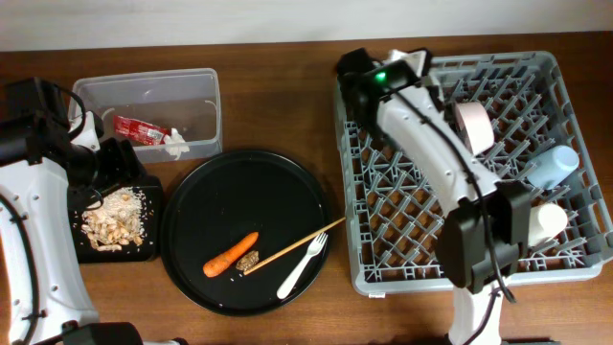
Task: Sort waste into correct bins and load items into the dishwasher rack
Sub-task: 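Place the white plate upright in the rack's back left with right gripper, then reach the left gripper to the carrot on the round tray and grasp it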
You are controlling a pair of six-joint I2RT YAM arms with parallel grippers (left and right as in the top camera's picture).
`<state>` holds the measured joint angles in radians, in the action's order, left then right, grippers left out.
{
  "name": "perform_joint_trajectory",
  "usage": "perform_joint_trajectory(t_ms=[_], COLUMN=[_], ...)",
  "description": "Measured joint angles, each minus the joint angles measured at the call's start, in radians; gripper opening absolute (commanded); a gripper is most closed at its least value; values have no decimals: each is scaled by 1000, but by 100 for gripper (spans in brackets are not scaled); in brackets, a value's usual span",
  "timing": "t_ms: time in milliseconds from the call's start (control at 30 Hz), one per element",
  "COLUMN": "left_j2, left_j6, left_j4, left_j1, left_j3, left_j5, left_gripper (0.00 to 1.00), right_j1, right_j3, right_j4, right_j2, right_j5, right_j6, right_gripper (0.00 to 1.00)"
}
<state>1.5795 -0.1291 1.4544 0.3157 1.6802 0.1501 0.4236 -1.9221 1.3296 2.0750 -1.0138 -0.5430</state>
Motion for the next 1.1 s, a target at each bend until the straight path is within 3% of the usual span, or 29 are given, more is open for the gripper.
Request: perform_joint_trajectory(t_ms=[33, 67, 133, 167, 300, 467, 767, 867, 933, 1100], left_j2=[0, 0, 0, 0, 0, 0, 0, 0, 0, 0], left_j6=[0, 0, 0, 0, 0, 0, 2, -7, -45, -223], left_j4=[0, 0, 0, 0, 0, 0, 14, 50, 88, 107], left_j1=[0, 0, 0, 0, 0, 0, -33, -123, -183, -354], left_j3=[0, 0, 0, 0, 0, 0, 0, 0, -4, -94], left_j5=[0, 0, 0, 0, 0, 0, 0, 2, 4, 31], left_gripper=[73, 73, 73, 74, 73, 74, 74, 80, 97, 99], right_j1=[22, 44, 100, 139, 260, 254, 67, 54, 29, -116], right_j3=[0, 0, -4, -13, -42, -43, -58, -58, -58, -58], right_j4=[0, 0, -1, 9, 65, 75, 126, 133, 146, 190], right_j2=[0, 0, 0, 0, 0, -49, -319, -324, -325, -326], right_j5=[-4, -8, -6, -6, 8, 135, 704, 794, 804, 811], right_j6=[-1, -2, -7, -7, -6, -7, 145, 177, 185, 191], right_gripper=[10, 27, 83, 99, 99, 99, 99, 99, 99, 99])
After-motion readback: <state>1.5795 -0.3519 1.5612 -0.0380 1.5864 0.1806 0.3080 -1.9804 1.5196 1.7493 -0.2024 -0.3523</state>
